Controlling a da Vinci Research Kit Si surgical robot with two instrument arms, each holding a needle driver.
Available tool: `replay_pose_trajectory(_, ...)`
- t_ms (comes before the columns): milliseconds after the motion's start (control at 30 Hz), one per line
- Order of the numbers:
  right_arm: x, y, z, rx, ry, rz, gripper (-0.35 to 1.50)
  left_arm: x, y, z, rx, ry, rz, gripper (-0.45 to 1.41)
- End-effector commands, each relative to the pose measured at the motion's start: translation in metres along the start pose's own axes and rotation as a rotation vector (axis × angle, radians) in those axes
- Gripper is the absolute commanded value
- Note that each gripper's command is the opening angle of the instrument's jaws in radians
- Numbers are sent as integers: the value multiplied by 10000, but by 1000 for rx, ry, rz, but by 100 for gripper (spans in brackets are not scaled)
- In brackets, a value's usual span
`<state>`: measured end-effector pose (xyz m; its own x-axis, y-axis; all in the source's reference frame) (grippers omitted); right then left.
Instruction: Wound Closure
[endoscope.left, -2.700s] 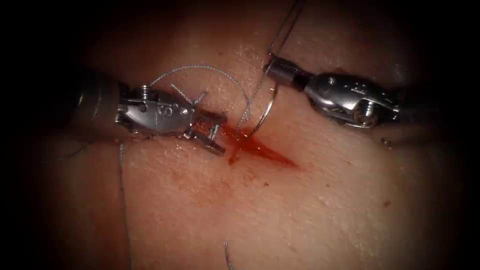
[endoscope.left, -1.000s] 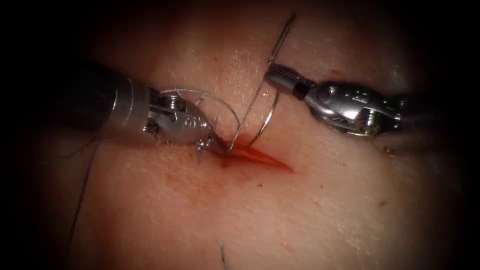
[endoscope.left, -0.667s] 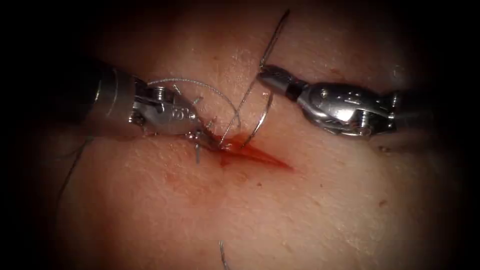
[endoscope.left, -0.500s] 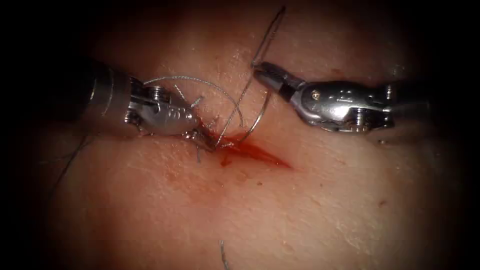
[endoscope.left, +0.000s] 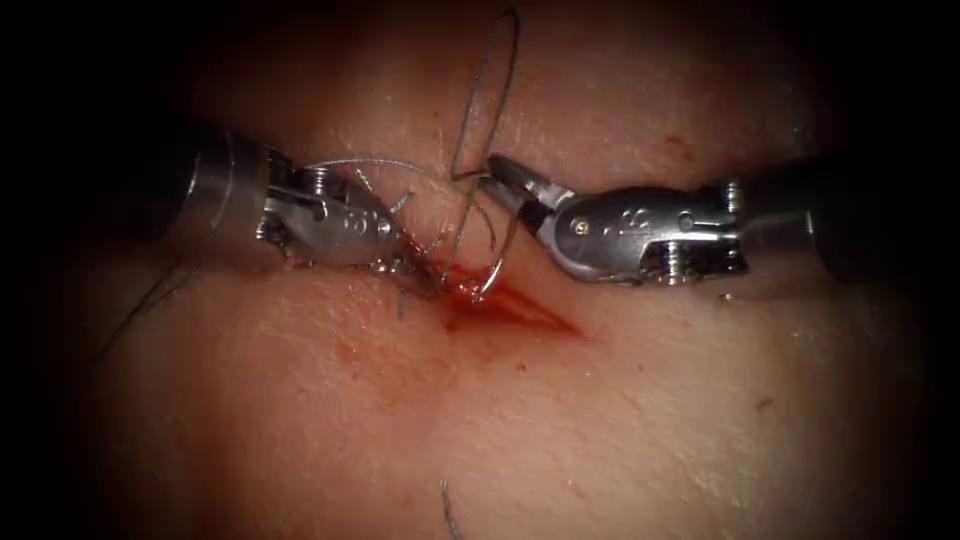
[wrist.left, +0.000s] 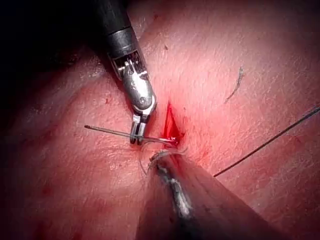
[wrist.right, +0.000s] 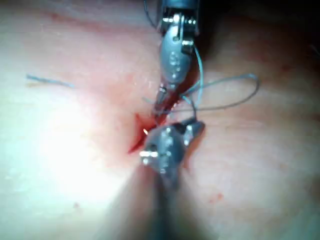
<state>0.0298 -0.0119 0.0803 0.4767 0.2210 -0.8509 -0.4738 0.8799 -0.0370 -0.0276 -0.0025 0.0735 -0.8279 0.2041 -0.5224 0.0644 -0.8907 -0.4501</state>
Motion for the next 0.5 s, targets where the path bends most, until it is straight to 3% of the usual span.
replay_pose_trajectory(33,-3,-11,4,4,0,1,-35,2,-2,6,5,2,-2,-33)
replay_pose_trajectory(100,-1,-9,3,4,-1,3,-35,3,-3,5,5,6,-3,-13)
replay_pose_trajectory(200,2,-8,3,6,-4,0,-35,5,-5,5,17,15,-12,37)
replay_pose_trajectory(233,3,-7,2,7,-4,1,-35,7,-8,5,23,26,-39,64)
replay_pose_trajectory(367,2,3,-1,-12,-8,1,-35,12,-12,-1,41,81,-81,91)
replay_pose_trajectory(500,1,7,-1,-20,-10,2,-35,15,-3,-7,64,95,-110,88)
